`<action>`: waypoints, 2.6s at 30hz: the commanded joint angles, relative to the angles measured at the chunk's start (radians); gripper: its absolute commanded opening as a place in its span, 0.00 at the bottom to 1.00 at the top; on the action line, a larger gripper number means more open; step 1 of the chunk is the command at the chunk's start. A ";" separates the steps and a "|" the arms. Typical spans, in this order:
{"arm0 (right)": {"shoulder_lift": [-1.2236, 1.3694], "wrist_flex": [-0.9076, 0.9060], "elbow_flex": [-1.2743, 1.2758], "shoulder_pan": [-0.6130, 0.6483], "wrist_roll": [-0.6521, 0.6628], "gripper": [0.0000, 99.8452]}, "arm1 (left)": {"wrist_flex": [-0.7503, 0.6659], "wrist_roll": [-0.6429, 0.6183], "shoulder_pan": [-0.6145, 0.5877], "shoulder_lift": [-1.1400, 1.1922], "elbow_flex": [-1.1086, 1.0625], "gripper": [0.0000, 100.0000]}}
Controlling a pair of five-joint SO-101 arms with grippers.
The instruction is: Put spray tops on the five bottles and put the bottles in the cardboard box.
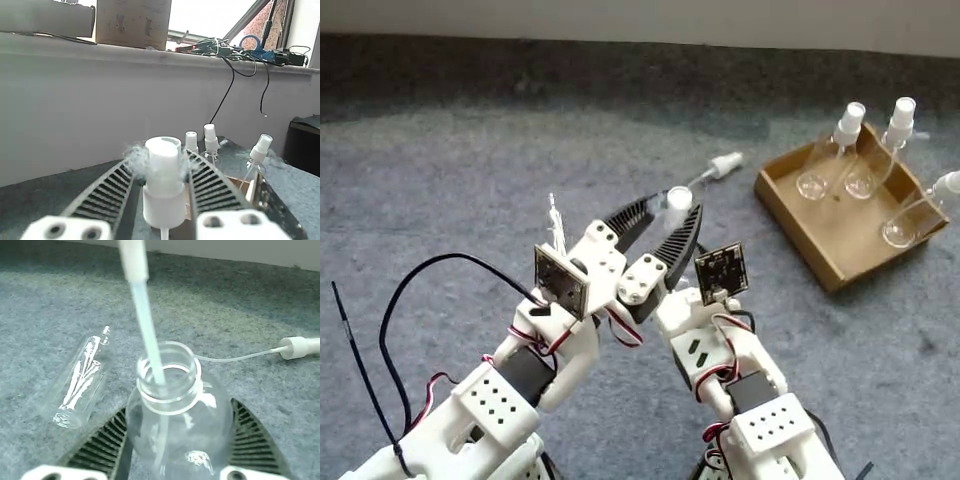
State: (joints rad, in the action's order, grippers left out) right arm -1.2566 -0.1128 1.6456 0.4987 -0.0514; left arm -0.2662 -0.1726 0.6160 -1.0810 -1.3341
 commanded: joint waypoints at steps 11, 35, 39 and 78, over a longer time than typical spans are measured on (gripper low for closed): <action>0.002 0.030 -0.012 -0.053 0.009 0.21 | 0.176 -0.012 -0.024 -0.015 0.131 0.01; 0.002 0.022 -0.022 -0.097 0.017 0.21 | 0.176 -0.009 -0.016 -0.015 0.076 0.01; 0.002 0.021 -0.024 -0.096 0.017 0.21 | 0.176 -0.008 -0.016 -0.015 0.076 0.01; -0.306 -0.018 -0.051 -0.030 0.017 0.21 | 0.333 -0.015 -0.024 -0.156 0.085 0.01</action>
State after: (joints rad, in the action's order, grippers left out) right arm -1.4208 -0.1128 1.6456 0.4603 -0.0437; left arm 0.0023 -0.1158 0.6068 -1.1638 -1.2635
